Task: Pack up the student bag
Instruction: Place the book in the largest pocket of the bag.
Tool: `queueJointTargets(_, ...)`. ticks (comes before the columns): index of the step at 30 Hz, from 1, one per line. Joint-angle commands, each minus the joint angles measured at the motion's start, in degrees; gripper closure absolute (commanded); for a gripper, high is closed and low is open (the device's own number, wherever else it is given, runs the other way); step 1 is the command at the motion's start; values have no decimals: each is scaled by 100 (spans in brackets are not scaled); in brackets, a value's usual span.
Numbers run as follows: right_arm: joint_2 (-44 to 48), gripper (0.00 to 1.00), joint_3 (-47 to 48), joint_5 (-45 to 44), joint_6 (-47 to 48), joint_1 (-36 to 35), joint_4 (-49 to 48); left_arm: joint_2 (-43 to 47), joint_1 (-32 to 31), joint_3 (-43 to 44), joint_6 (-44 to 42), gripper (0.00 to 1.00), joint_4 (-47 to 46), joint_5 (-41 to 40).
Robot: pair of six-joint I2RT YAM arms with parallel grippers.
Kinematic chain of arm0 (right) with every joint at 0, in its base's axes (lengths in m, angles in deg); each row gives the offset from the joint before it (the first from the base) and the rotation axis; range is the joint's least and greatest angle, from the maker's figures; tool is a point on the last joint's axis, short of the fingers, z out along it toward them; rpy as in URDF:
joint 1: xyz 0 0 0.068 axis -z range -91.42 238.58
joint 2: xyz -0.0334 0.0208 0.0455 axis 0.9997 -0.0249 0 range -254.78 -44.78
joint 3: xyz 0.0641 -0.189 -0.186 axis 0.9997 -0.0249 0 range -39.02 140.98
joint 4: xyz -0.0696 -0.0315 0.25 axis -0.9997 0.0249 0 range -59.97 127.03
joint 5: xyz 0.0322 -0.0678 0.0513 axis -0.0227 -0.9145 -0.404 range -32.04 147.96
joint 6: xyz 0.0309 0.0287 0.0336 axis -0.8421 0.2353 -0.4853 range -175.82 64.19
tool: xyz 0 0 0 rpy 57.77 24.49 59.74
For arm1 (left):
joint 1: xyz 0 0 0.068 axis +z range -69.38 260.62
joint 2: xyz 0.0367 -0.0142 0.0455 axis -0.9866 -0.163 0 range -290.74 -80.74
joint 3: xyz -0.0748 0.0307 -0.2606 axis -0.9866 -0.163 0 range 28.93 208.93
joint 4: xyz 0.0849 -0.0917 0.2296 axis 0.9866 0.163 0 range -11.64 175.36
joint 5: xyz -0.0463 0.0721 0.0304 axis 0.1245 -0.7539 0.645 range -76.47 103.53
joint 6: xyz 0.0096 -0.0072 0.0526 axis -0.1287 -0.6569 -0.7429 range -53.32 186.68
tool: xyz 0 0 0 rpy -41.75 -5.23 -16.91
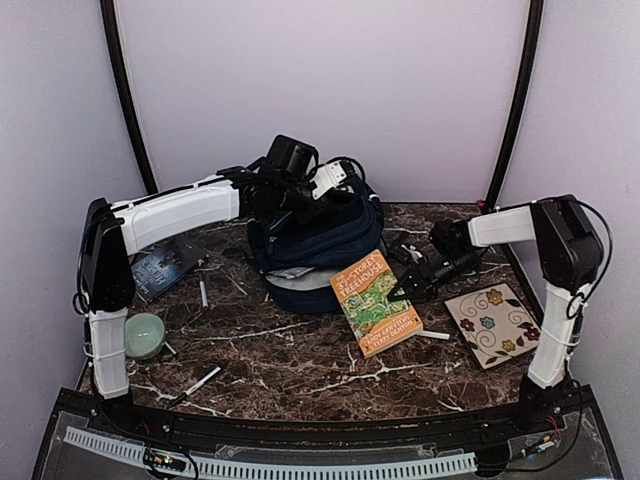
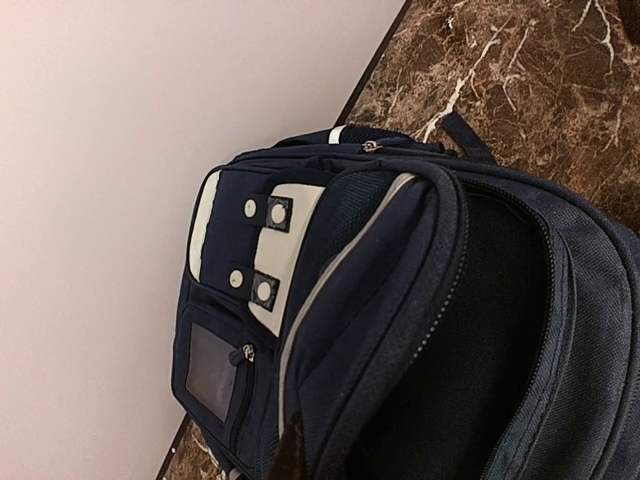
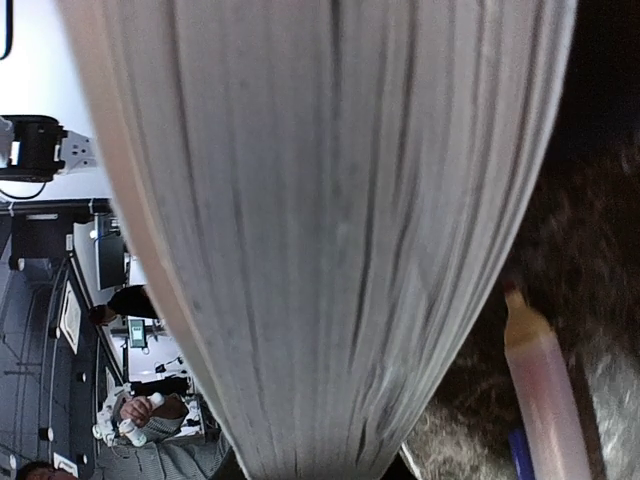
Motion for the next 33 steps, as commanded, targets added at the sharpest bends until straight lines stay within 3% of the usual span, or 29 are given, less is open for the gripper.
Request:
queueJointTargets(1, -770, 100, 1197, 1370, 1629, -131, 1400, 798, -171, -10, 294, 100, -235, 351)
queueJointTargets(5, -1560, 100, 2163, 1660, 2826, -189, 2806, 952, -281, -415, 440, 100, -221, 401)
queueJointTargets(7, -1806, 100, 2575, 1762, 3616, -199, 3608, 1042, -314, -679, 488, 88, -192, 504)
queueJointTargets(9, -1765, 100, 2591, 1840, 3688, -203, 3631, 1203, -366, -1073, 523, 72, -237, 515)
queueJointTargets(13, -1631, 100, 2541, 1927, 3721, -200, 3639, 1875, -584, -2401, 629, 54, -636, 402)
queueJointTargets(16, -1634, 100, 2559, 1967, 3709, -204, 3640, 2564, -781, -3299, 867, 50, -913, 467)
queueJointTargets(22, -1684, 100, 2621, 2076, 3682, -201, 3646, 3243, -839, -4749, 1759, 49, -1670, 1539)
queueJointTargets(27, -1641, 100, 2637, 2061, 3690, -201, 3639, 2929, -862, -5270, 1542, 47, -2258, 1386)
queueJointTargets(33, -1679, 100, 2577, 2084, 3729, -196, 3639, 2446, -866, -5714, 857, 44, -3804, 402)
